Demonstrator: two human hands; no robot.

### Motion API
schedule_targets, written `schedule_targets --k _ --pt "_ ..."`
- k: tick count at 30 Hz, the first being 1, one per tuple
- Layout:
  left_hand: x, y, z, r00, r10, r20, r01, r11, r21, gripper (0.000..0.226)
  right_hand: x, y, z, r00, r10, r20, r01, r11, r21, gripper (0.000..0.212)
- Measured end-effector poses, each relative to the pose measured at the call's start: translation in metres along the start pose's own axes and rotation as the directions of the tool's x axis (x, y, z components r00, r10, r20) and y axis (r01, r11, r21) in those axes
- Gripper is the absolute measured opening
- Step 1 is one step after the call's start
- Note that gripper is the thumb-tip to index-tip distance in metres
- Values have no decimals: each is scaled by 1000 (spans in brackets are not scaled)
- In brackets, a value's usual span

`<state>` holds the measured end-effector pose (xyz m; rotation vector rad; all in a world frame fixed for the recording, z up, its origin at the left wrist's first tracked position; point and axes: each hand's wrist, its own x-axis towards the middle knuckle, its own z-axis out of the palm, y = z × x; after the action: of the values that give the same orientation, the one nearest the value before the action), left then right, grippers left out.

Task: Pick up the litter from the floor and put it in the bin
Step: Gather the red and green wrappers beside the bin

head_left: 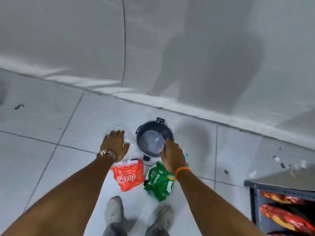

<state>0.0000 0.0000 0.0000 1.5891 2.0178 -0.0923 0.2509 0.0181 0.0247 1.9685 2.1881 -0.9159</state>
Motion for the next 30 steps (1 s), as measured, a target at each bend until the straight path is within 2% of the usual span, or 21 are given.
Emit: schedule_targets --k 5,9,11,13,16,19,21,23,26,30 --pt "30 -56 164 957 -97 274 120 990 -69 73 16 81 168 958 174 228 -181 983 12 46" --pt "74 -85 247 938 -48 343 48 999 7 81 40 131 263 902 267 338 -274 961 -29 55" --pt "97 -96 280 931 -11 365 -9 999 52 85 48 151 301 877 333 345 -343 939 -32 60" --pt "118 -104 305 925 54 377 -113 984 134 88 55 165 329 862 396 317 -403 914 -45 71" --pt "140 -111 335 902 61 428 -183 951 248 86 60 180 363 798 510 322 -516 854 -74 98" --pt "147 -116 359 920 74 386 -198 936 291 76 64 187 390 765 537 355 -564 825 -31 123" --pt "149 -122 369 941 110 320 -208 934 291 70 68 189 404 756 530 385 -564 825 -30 130" --pt "149 -126 371 954 133 269 -203 947 249 66 71 190 414 752 525 399 -542 837 -79 130" --pt "143 -124 352 960 111 256 -118 993 13 54 73 190 421 768 511 386 -478 859 -186 124" --pt "131 -119 297 883 150 444 -60 976 -211 18 73 192 419 820 460 342 -368 880 -302 109"
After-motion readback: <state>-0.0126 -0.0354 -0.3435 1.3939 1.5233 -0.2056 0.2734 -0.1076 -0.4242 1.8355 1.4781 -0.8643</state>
